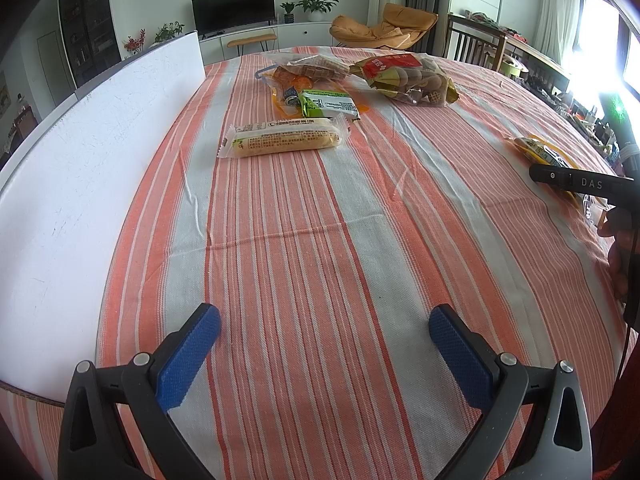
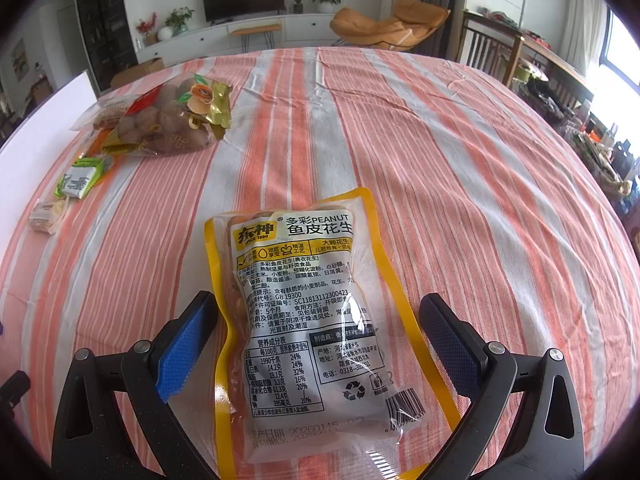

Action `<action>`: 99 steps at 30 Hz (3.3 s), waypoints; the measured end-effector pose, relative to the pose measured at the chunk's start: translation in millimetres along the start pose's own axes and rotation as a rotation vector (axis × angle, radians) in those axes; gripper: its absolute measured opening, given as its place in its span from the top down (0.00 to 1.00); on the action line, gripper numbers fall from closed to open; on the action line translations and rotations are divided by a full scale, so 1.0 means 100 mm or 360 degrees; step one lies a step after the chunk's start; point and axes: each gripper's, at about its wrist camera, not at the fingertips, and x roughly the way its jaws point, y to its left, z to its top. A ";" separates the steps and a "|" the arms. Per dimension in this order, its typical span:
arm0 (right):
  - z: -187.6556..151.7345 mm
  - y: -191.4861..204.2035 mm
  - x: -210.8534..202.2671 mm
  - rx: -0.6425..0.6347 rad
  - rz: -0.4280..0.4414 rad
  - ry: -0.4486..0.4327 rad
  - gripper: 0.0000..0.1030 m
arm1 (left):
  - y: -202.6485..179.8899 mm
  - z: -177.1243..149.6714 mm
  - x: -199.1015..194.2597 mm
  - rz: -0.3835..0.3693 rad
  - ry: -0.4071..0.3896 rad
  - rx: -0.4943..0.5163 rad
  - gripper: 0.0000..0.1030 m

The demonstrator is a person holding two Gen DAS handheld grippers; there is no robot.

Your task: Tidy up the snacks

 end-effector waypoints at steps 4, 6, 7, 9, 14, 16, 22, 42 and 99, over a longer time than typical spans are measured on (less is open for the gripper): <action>0.00 0.00 0.00 0.0000 0.0000 0.0000 0.02 | 0.00 0.00 0.00 0.0000 -0.0001 0.0000 0.00; 0.00 0.00 0.00 0.0000 0.0000 0.0000 0.02 | 0.00 0.00 0.00 0.0001 -0.0001 0.0000 0.00; 0.00 0.00 0.00 0.0001 0.0000 -0.0001 0.02 | 0.00 0.00 0.00 0.0001 -0.0001 0.0000 0.00; 0.00 0.00 0.00 0.0001 0.0000 -0.0001 0.02 | 0.00 0.00 0.00 0.0001 -0.0002 0.0000 0.00; 0.00 0.00 0.00 0.0001 0.0000 -0.0001 0.02 | 0.00 0.00 0.00 0.0002 -0.0002 0.0000 0.00; 0.00 0.00 0.00 0.0001 0.0001 -0.0001 0.02 | 0.00 0.00 0.00 0.0002 -0.0003 0.0001 0.00; 0.00 0.00 0.00 0.0002 0.0001 -0.0001 0.02 | -0.01 0.00 0.00 0.0003 -0.0003 0.0001 0.00; 0.00 0.00 0.00 0.0003 0.0001 -0.0003 0.02 | 0.00 0.00 0.00 0.0000 0.0003 0.0008 0.00; 0.00 0.00 0.00 0.0007 0.0002 -0.0006 0.01 | 0.04 1.13 0.46 -0.0147 0.0197 0.0674 0.00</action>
